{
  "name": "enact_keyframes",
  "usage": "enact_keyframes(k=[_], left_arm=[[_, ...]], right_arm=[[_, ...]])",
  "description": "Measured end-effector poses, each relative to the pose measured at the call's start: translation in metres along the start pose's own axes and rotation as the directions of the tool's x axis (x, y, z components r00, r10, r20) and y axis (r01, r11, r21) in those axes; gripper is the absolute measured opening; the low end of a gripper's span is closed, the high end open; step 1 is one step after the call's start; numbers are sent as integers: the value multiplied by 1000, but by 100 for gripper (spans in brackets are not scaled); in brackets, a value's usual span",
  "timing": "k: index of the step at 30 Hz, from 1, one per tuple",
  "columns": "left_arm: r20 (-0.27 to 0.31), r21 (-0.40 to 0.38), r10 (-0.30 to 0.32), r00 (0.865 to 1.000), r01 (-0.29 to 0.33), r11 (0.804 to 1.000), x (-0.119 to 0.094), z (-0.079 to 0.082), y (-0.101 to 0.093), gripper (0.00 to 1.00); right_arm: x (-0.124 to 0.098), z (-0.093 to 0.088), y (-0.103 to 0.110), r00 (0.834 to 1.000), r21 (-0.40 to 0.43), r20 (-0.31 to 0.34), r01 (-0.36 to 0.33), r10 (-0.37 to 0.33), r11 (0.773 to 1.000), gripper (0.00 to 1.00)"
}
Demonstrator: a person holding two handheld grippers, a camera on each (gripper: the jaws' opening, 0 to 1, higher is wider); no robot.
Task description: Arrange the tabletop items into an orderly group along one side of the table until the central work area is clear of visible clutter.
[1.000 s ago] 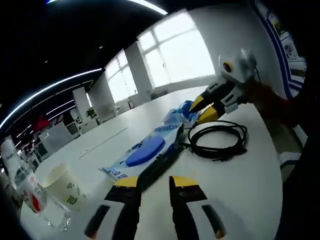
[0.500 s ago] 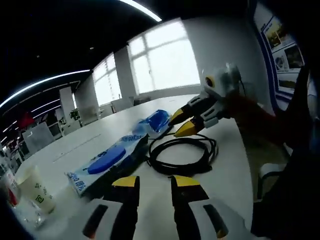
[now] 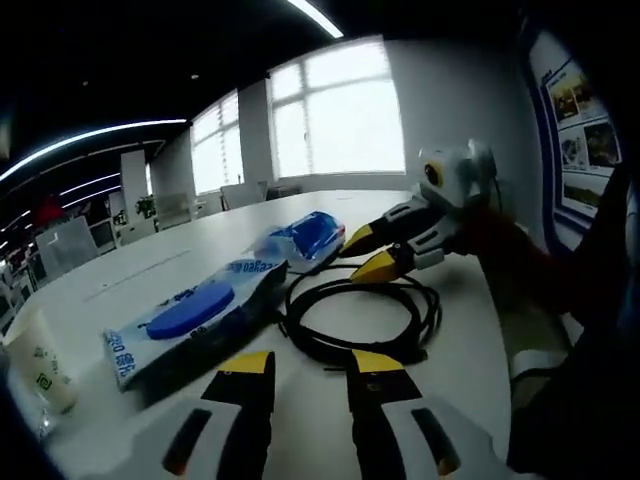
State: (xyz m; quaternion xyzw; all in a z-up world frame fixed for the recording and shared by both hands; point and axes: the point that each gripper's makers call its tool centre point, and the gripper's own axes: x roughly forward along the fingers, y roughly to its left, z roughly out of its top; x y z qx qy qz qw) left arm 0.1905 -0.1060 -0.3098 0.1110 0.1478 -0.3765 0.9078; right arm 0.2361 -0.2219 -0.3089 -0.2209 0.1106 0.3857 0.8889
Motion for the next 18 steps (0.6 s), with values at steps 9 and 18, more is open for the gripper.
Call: enact_keyframes(k=[9, 18], left_arm=[[-14, 12, -28, 999, 29, 1000, 6, 0, -6, 26], [-5, 9, -49, 999, 49, 999, 4, -1, -10, 22]], right_arm=[[1, -9, 0, 1000, 84, -7, -15, 16, 996, 17], [-6, -6, -6, 1000, 56, 8, 29, -30, 998, 2]])
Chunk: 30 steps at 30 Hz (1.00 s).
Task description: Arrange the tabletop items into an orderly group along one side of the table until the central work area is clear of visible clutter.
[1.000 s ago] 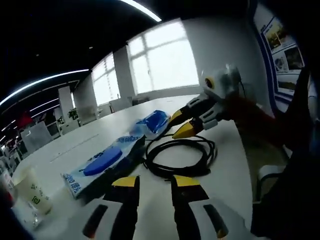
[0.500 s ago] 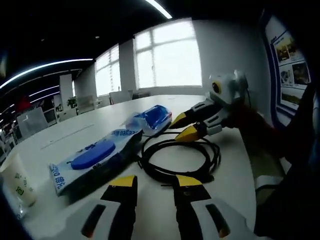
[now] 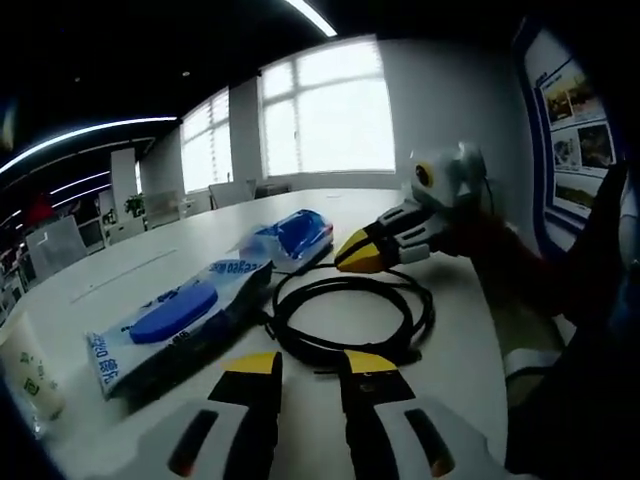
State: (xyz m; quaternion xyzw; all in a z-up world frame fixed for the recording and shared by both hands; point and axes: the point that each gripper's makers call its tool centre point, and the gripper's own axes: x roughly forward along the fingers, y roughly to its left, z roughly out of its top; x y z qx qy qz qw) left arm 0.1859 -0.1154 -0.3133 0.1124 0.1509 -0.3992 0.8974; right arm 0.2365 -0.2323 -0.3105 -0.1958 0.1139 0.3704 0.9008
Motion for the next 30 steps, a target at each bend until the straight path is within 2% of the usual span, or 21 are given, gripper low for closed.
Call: enact_keyframes(k=[8, 19, 23, 30], left_arm=[[21, 9, -27, 999, 26, 1000, 0, 6, -9, 22], [32, 24, -32, 999, 31, 999, 3, 9, -12, 22], [21, 34, -21, 1000, 20, 999, 3, 6, -11, 22], [38, 27, -26, 999, 25, 999, 10, 10, -13, 22]], right_arm=[[-11, 11, 8, 999, 4, 34, -7, 7, 1000, 1], [-13, -3, 3, 1000, 11, 11, 13, -13, 1000, 1], [-14, -2, -1, 999, 10, 22, 32, -32, 999, 1], [-13, -4, -8, 998, -21, 11, 56, -56, 998, 1]])
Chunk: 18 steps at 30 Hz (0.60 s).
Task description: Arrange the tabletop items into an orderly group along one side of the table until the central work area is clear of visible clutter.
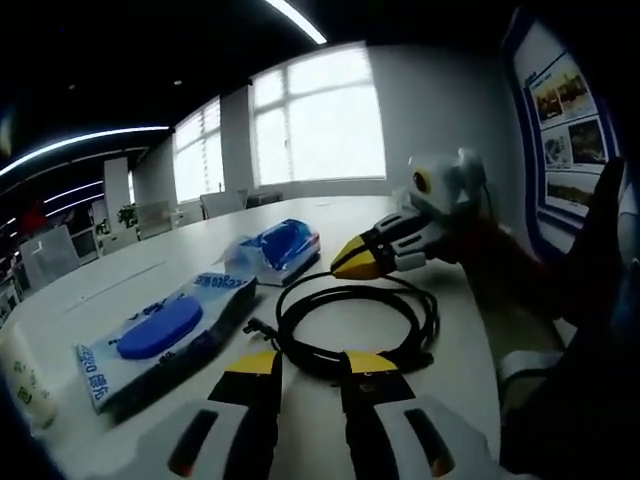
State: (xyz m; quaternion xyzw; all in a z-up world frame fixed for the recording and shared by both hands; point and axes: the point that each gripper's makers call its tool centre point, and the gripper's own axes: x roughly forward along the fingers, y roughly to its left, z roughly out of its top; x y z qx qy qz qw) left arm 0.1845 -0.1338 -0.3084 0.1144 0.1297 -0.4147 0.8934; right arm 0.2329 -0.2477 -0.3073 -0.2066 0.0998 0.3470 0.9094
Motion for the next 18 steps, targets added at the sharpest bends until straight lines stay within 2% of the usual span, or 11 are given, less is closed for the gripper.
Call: enact_keyframes(k=[5, 9, 13, 16, 18], left_arm=[[-6, 10, 6, 1000, -6, 1000, 1, 0, 0, 22], [-13, 14, 16, 1000, -15, 1000, -3, -3, 1, 22], [12, 2, 28, 1000, -28, 1000, -14, 0, 5, 22], [18, -2, 40, 999, -40, 999, -27, 0, 9, 24], [22, -20, 68, 997, -67, 998, -37, -2, 16, 28]], right_arm=[[1, -4, -6, 1000, 0, -8, 12, -12, 1000, 1], [1, -8, -10, 999, -25, -20, 50, -51, 998, 2], [-7, -4, -19, 995, -19, -2, 104, -104, 994, 20], [-15, 1, -22, 994, 2, 17, 110, -110, 994, 30], [-20, 5, -21, 995, 49, 28, 97, -99, 994, 41]])
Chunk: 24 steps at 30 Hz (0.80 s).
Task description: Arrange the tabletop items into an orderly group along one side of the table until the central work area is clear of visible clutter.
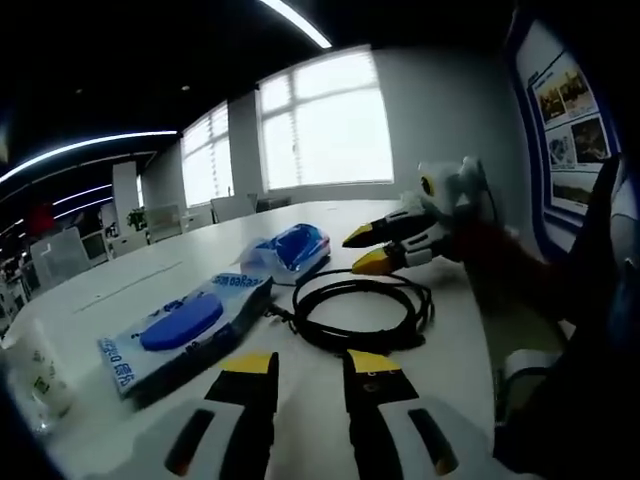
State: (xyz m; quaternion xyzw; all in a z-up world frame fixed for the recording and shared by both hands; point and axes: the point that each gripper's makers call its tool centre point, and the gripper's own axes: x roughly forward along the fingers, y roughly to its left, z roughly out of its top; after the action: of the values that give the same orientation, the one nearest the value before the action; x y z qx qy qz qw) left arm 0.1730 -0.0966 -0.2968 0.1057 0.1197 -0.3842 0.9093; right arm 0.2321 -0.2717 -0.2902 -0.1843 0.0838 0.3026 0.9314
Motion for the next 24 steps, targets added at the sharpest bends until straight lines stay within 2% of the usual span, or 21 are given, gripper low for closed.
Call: enact_keyframes(k=[2, 7, 14, 18, 24], left_arm=[[-1, -5, 19, 1000, -19, 1000, -10, -3, 7, 34], [3, -20, 74, 997, -74, 997, -34, -9, 22, 41], [6, -25, 127, 992, -127, 992, -61, -12, 37, 42], [9, -22, 153, 988, -153, 988, -73, -11, 46, 42], [24, -32, 179, 984, -178, 984, -86, -9, 55, 42]], right_arm=[[-5, 1, 2, 1000, 21, -2, -14, 14, 1000, 51], [-18, 2, 7, 1000, 29, -1, -21, 21, 999, 57], [-24, 5, 6, 1000, 37, 0, -5, 5, 999, 58], [-24, 12, 11, 1000, 38, 9, -19, 19, 999, 58], [-15, 35, 23, 998, -13, 18, -58, 58, 998, 58]])
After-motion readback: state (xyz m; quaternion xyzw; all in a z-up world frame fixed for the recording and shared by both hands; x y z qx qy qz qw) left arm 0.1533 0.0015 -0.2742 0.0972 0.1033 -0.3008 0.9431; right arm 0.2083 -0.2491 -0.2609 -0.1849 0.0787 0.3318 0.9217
